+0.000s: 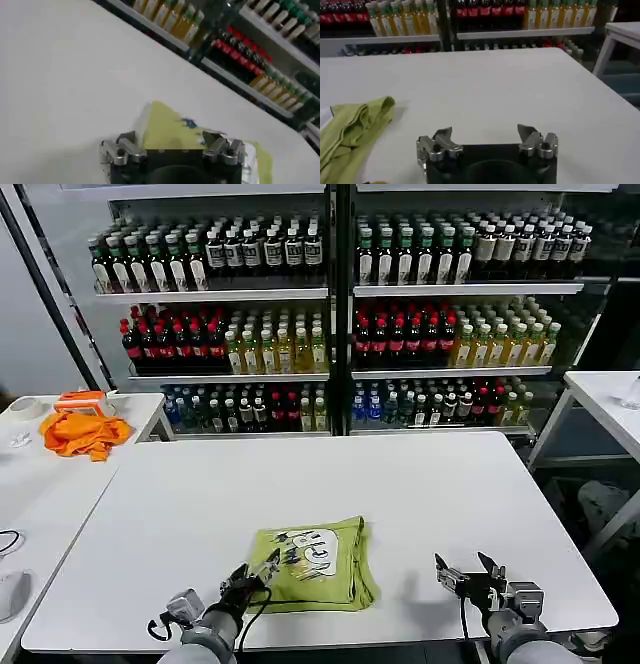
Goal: Fold and organize the clothes.
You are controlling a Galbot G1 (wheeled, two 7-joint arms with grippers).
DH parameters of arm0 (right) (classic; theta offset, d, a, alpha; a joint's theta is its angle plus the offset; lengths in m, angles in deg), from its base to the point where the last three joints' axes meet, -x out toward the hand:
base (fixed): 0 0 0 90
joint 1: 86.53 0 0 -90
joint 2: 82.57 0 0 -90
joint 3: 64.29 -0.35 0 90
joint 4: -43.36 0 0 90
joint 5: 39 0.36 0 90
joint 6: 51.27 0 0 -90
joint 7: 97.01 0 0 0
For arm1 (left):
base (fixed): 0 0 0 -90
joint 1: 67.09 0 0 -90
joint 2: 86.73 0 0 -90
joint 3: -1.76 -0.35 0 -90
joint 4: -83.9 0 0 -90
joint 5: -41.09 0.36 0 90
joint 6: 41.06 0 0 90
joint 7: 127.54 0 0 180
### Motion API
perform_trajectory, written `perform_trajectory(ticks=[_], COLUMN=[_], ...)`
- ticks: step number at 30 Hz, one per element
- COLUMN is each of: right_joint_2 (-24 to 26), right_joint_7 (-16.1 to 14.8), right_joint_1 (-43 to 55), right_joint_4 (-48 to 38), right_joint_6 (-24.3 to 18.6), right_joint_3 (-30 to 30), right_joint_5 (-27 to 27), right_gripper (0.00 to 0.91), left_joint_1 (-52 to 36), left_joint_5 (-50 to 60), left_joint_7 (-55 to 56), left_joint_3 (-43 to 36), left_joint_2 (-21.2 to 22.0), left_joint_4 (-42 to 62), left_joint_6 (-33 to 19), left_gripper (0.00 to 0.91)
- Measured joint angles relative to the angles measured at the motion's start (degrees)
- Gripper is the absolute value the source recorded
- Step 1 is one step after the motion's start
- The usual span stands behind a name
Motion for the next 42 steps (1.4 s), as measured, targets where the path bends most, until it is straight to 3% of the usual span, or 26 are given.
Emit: perform_trajectory(ticks=[2, 3, 4, 6, 9, 13, 34, 42], right_joint_2=[0.1, 0.1, 0.1, 0.2, 0.1, -0.1, -0.6, -0.5], right_joint_7=[0.0, 0.0, 0.0, 0.0, 0.0, 0.1, 0.3, 0.3], right_joint_1=[-0.1, -0.1, -0.2, -0.2, -0.3, -0.4, -1.4, -1.1], right_joint_4=[0.1, 0.1, 0.1, 0.2, 0.3, 0.5, 1.5, 1.5], right_joint_6=[0.0, 0.0, 0.0, 0.0, 0.0, 0.0, 0.1, 0.1], right_joint_3=[-0.1, -0.1, -0.1, -0.2, -0.2, -0.1, -1.1, -1.3], right_joint_5=[0.0, 0.0, 0.0, 0.0, 0.0, 0.0, 0.1, 0.6], right_gripper=[0.907, 0.907, 0.907, 0.907, 0.907, 0.907, 0.907, 0.907], left_joint_1=[-0.3, -0.5, -0.7, -1.0, -1.2, -1.3, -1.6, -1.5], left_joint_5=[0.0, -0.1, -0.2, -0.6, -1.9, -5.0, -20.7, -23.7], left_joint_7=[-0.4, -0.6, -0.8, -1.2, -1.6, -2.2, -4.5, -3.9], left_joint_3=[0.0, 0.0, 0.0, 0.1, 0.2, 0.7, 4.0, 6.5], left_joint_2=[-0.1, -0.2, -0.2, -0.2, 0.0, 0.5, 3.6, 2.9], left_joint_4=[0.6, 0.9, 1.1, 1.4, 1.5, 1.6, 1.9, 0.8], left_joint_6=[0.1, 0.1, 0.1, 0.1, 0.1, 0.1, -4.0, -4.5], left_gripper=[0.887, 0.625, 0.544, 0.272, 0.161, 0.111, 0.081, 0.05])
